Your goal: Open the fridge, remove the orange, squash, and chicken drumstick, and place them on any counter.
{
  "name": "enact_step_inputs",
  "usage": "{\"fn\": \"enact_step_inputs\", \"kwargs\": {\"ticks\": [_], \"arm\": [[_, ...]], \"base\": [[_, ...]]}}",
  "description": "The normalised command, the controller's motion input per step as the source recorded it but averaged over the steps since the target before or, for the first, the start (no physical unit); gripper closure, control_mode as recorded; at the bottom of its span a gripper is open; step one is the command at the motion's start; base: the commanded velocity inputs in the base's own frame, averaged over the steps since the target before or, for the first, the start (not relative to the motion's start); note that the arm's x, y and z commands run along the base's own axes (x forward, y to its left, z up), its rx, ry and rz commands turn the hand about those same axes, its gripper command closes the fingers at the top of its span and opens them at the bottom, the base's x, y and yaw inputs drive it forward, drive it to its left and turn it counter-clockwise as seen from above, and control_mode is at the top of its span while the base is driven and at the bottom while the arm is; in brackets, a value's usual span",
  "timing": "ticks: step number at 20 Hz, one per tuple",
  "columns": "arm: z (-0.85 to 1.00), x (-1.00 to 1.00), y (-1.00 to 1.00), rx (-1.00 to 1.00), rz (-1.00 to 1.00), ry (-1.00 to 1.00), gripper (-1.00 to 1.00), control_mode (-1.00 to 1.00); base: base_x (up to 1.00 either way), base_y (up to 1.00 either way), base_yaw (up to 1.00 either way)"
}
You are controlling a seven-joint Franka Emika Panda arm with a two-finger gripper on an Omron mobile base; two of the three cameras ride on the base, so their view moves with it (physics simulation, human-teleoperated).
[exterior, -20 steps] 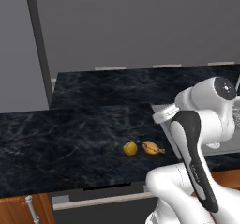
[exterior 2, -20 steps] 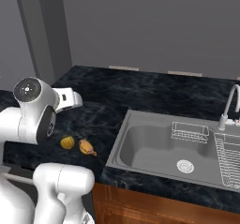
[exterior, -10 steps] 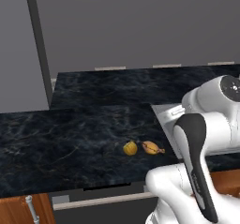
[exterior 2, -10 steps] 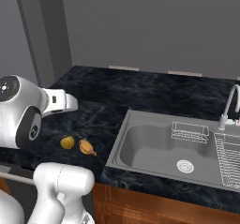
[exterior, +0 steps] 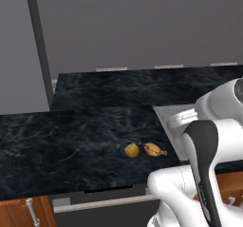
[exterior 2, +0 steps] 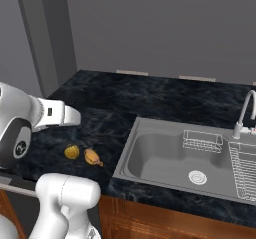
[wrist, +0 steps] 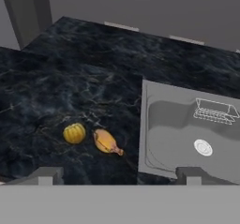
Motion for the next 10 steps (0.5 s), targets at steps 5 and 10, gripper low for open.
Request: {"fn": "enact_step_inputs", "kwargs": {"ticks": [5, 10], "arm": [[0.02, -0.10, -0.12, 0.01, 0.00, 0.05, -1.00, -1.00], [0.00, -0.15, 0.00, 0.00, 0.00, 0.06, -1.00, 1.00]], "base": [[0.00, 0.00, 0.00], [-0.04, 0.00, 0.00]]}}
